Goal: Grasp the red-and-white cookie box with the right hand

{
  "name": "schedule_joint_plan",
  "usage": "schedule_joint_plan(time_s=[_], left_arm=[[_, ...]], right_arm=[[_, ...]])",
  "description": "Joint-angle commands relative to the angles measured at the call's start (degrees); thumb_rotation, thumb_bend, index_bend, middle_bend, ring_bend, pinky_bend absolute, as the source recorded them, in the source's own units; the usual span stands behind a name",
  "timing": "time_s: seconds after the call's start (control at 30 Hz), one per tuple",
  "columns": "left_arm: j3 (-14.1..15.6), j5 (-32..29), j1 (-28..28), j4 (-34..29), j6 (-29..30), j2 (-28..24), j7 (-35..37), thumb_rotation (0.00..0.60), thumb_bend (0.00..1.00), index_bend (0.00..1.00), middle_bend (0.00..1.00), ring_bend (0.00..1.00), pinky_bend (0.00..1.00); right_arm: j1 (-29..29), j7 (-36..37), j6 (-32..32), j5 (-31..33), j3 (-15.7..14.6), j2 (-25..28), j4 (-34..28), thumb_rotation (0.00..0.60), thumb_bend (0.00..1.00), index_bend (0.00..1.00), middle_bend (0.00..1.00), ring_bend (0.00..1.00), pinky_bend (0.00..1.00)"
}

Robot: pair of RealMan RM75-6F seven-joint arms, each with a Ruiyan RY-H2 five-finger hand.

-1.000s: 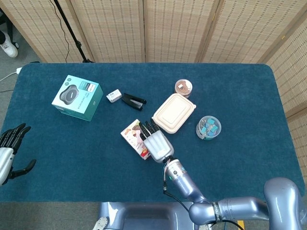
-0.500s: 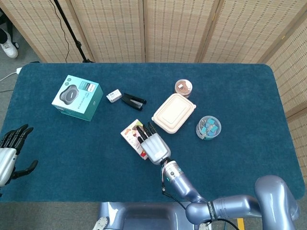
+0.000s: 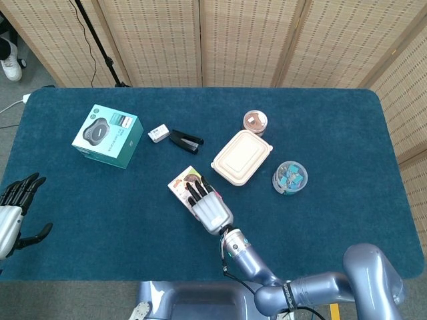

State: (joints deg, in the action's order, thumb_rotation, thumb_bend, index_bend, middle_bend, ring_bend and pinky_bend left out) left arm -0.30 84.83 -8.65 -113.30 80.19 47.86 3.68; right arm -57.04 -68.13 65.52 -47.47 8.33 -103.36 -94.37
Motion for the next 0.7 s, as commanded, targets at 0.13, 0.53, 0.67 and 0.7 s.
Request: schedule_joint_plan(time_s=[0.13,0.53,0.67,0.7], left_arm=[[-0.1,0.1,0.1,0.0,-0.2,-0.1,0.3,0.6,0.3,0.0,0.0,0.0,0.0],[-0.3,0.3,0.3,0.0,-0.3,-0.1,0.1,0.6,0.3,0.0,0.0,0.0,0.0],[-0.3,0.4,0.5,-0.1,-0.2,0.0,-0.1,0.6,0.3,0.0,0.0,0.0,0.0],[-0.3,0.4,0.5,-0.1,-0.2,0.0,-0.1,0.6,0.3,0.0,0.0,0.0,0.0]], right_arm=[[-0.1,0.3,0.2,0.0,-0.8,-0.4,0.9,0.6,1.0,0.24,0.0,0.0,0.0],[0.1,1.0,0.9,-2.6,-2.8,-1.3,1.8,0.6,1.0,0.24,0.0,0.0,0.0],[0.3,1.2,1.0,-3.2,-3.2,-1.6,2.3,0.6,1.0,0.24,0.0,0.0,0.0],[0.4,1.3,0.9,-3.3,-3.3,-1.7,2.4,0.6,1.0,0.24,0.0,0.0,0.0]])
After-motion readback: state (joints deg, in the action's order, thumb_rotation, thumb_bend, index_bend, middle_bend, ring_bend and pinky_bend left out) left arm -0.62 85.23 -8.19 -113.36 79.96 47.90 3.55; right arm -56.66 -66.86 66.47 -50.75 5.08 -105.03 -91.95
